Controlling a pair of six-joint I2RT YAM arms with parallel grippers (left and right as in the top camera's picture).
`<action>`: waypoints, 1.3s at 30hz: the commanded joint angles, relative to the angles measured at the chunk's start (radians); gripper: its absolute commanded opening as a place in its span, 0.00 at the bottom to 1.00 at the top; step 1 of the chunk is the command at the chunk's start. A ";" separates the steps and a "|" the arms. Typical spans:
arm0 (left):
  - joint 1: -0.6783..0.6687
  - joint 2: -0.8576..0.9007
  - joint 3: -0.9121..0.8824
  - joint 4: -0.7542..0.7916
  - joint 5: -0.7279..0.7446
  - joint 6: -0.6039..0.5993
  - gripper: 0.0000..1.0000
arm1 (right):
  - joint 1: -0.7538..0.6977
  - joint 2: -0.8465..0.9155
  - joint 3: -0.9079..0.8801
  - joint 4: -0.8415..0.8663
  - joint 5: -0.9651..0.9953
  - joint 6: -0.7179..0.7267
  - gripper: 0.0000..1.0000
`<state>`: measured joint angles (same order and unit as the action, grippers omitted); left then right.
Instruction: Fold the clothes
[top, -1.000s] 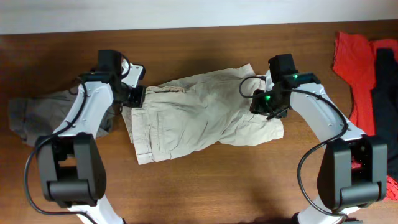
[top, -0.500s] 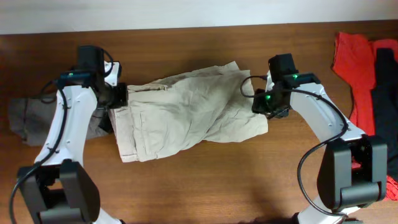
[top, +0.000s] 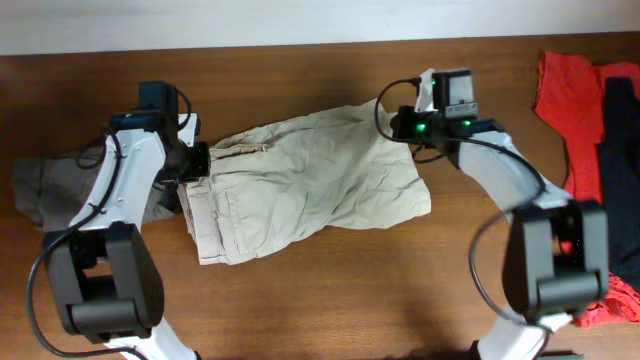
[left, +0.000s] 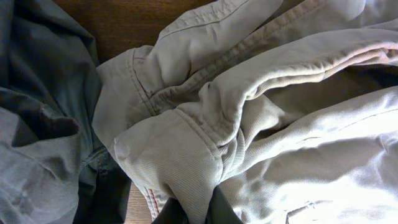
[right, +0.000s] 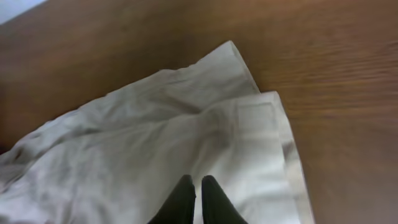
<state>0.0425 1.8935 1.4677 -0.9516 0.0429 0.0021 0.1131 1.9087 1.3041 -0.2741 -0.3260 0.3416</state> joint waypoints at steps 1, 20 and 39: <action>0.005 0.005 -0.008 -0.004 -0.007 -0.011 0.01 | -0.001 0.117 -0.001 0.074 -0.082 0.035 0.10; 0.005 0.005 -0.008 0.101 -0.063 -0.004 0.02 | -0.156 0.259 0.000 -0.062 0.263 0.029 0.04; -0.078 -0.003 0.081 0.024 0.083 0.097 0.55 | -0.173 -0.264 -0.001 -0.531 0.064 -0.100 0.43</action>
<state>-0.0170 1.8942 1.5074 -0.8848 0.0902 0.0818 -0.1024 1.6741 1.3022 -0.7345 -0.2337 0.2577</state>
